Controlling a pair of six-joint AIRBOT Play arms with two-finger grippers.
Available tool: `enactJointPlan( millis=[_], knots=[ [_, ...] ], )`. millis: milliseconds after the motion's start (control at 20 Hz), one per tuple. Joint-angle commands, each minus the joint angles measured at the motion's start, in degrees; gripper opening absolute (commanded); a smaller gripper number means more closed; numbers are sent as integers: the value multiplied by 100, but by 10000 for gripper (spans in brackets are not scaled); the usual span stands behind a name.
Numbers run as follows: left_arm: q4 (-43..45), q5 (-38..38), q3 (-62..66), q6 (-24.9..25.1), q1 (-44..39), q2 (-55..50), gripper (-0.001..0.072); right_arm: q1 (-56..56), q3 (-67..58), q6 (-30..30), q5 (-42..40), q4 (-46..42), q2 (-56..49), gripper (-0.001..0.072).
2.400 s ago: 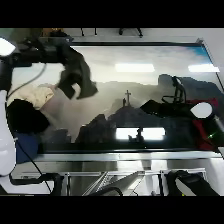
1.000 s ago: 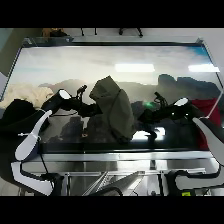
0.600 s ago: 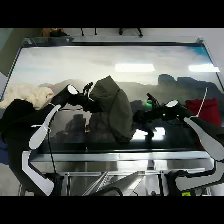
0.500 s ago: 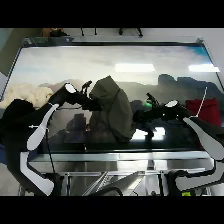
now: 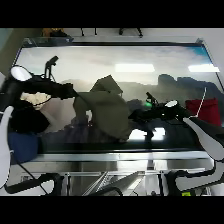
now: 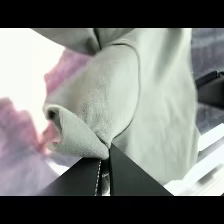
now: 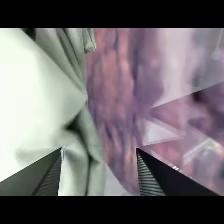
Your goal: Fold the shirts.
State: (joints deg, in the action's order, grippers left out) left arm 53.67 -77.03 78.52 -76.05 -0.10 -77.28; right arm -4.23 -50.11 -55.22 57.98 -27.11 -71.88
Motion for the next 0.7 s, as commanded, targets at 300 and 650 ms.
enactJointPlan(
  millis=[300, 650],
  knots=[
    [658, -214, -1714, 26, 1757, 1947, 16, -820, 2, 2, -721, 284, -44, 521],
    [667, 227, -2872, 151, 2315, 2396, 15, -1014, -125, 1641, -1853, 2302, -337, 430]
  ],
)
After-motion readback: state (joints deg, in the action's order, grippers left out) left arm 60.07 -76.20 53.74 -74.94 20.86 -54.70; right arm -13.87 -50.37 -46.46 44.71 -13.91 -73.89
